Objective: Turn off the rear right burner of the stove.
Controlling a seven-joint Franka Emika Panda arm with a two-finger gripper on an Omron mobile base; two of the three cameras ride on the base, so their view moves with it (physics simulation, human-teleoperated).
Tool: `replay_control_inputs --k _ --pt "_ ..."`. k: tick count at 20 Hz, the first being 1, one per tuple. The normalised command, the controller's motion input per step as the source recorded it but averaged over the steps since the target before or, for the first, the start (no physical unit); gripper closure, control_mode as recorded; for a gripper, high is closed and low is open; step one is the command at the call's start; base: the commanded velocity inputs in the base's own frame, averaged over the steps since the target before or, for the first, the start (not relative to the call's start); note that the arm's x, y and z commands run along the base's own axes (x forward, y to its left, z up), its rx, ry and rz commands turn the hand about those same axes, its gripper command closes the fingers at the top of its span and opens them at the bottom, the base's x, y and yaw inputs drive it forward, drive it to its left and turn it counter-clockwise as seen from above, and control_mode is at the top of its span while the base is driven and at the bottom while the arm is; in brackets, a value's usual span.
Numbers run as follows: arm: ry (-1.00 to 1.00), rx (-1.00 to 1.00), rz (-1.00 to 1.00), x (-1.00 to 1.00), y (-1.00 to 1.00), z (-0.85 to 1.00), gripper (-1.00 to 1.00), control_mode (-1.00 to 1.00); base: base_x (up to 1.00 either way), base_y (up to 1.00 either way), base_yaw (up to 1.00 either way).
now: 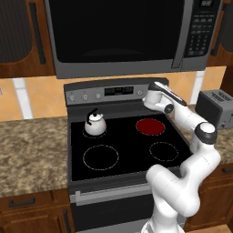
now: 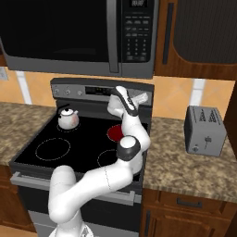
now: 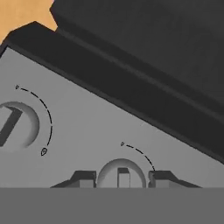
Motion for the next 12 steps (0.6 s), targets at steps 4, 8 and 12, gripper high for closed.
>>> replay_control_inputs --k 4,8,12 --pt "0.0 0.47 -0.13 0.0 -0.1 0.08 1.0 -1.0 0.0 0.0 0.0" --pt "0.0 0.45 -0.16 0.0 -0.11 0.08 1.0 -1.0 0.0 0.0 0.0" --pt "0.0 0.42 -0.19 0.01 -0.09 0.07 1.0 -1.0 0.0 0.0 0.0"
